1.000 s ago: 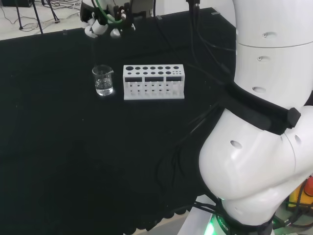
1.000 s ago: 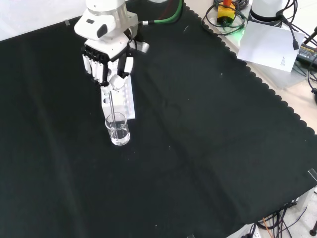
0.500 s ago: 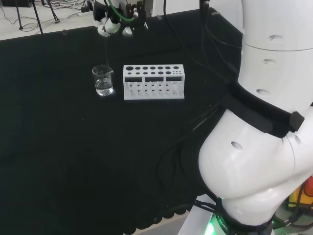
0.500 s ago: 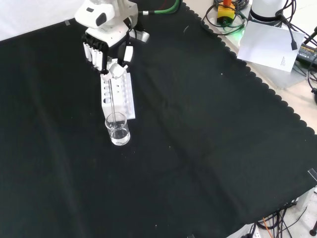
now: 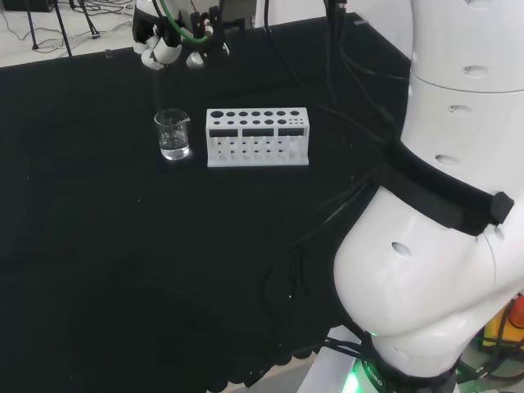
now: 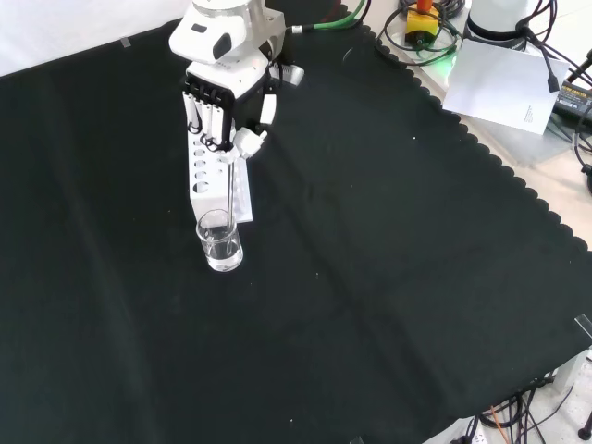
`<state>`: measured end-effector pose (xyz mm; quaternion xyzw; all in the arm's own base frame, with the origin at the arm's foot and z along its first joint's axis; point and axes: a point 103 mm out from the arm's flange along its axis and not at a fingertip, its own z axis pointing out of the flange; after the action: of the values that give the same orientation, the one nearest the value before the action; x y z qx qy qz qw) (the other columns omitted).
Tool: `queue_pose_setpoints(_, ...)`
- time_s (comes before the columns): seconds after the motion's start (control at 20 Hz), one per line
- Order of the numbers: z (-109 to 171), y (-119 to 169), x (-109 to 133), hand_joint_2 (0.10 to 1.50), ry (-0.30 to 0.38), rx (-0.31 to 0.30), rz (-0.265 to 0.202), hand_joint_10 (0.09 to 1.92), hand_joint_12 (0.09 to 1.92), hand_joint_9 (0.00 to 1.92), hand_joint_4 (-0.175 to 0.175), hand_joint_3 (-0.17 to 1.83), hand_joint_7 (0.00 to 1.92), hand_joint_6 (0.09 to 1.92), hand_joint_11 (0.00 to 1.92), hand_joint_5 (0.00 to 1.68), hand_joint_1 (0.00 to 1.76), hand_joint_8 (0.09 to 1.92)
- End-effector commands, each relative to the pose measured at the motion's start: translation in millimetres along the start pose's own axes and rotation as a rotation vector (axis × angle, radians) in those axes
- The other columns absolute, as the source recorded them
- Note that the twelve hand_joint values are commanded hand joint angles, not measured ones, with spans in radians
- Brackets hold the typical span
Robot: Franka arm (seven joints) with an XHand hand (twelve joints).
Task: Stir in the beaker to the left of the white test tube rack with the glass rod.
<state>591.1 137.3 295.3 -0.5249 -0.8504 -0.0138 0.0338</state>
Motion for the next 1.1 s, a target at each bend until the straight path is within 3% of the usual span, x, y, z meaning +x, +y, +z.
queue_pose_setpoints(0.05,-2.4,13.2,8.8,0.73,-0.008,-0.011,-0.012,0.78,1.05,1.65,-0.175,0.57,1.26,0.48,1.38,1.20,1.32,0.94)
queue_pose_setpoints(0.45,0.1,19.4,-31.2,0.73,-0.019,0.000,0.037,0.78,1.05,1.65,-0.175,0.57,1.26,0.48,1.38,1.20,1.32,0.94)
queue_pose_setpoints(1.1,1.3,2.9,-41.9,0.73,-0.024,0.005,0.044,0.78,1.05,1.65,-0.175,0.56,1.26,0.47,1.38,1.20,1.32,0.94)
